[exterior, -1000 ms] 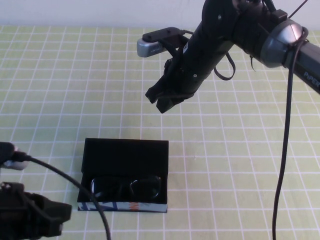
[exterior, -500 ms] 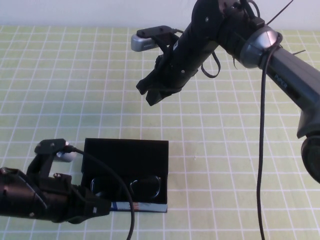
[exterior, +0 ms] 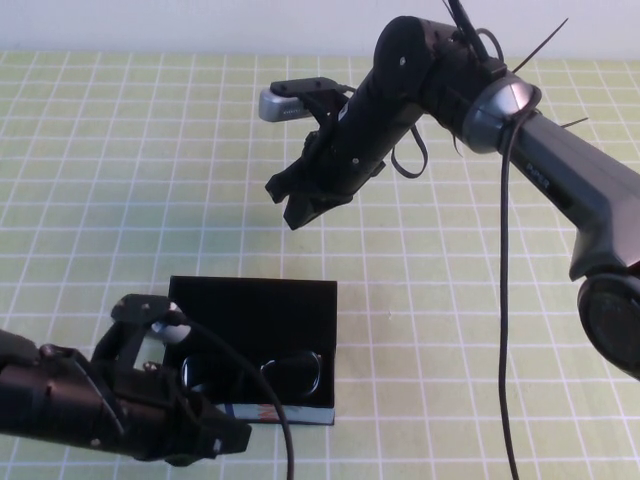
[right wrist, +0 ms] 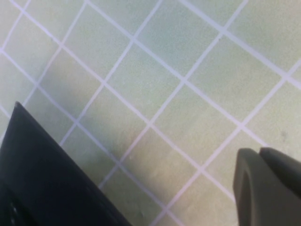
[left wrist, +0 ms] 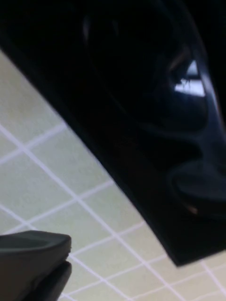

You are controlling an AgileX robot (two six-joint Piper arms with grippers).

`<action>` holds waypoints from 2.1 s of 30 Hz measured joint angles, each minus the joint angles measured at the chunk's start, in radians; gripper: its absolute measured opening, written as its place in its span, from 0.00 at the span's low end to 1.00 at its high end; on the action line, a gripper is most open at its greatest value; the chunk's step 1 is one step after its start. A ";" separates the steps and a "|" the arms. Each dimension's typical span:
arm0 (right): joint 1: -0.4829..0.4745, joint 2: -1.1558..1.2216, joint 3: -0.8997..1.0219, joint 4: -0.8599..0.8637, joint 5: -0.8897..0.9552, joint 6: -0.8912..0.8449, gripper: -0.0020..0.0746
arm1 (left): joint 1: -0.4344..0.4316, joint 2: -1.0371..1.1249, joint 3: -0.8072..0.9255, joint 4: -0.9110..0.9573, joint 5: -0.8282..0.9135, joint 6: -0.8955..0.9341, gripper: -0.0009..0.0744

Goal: Return glasses to glasses case
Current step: Close the glasses case

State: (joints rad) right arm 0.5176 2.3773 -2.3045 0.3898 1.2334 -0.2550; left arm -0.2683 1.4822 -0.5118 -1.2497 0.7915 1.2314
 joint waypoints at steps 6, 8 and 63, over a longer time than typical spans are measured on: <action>0.000 0.000 0.000 0.002 0.000 0.000 0.01 | -0.093 0.000 0.000 -0.040 -0.114 0.008 0.01; 0.000 0.000 0.000 0.004 0.000 0.000 0.01 | -0.097 0.005 0.000 -0.040 -0.137 0.008 0.01; 0.035 0.028 0.169 0.126 -0.009 0.032 0.01 | -0.097 0.101 -0.004 -0.067 -0.250 0.056 0.01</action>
State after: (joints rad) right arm 0.5531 2.4053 -2.1353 0.5154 1.2240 -0.2226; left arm -0.3657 1.5827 -0.5158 -1.3164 0.5413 1.2870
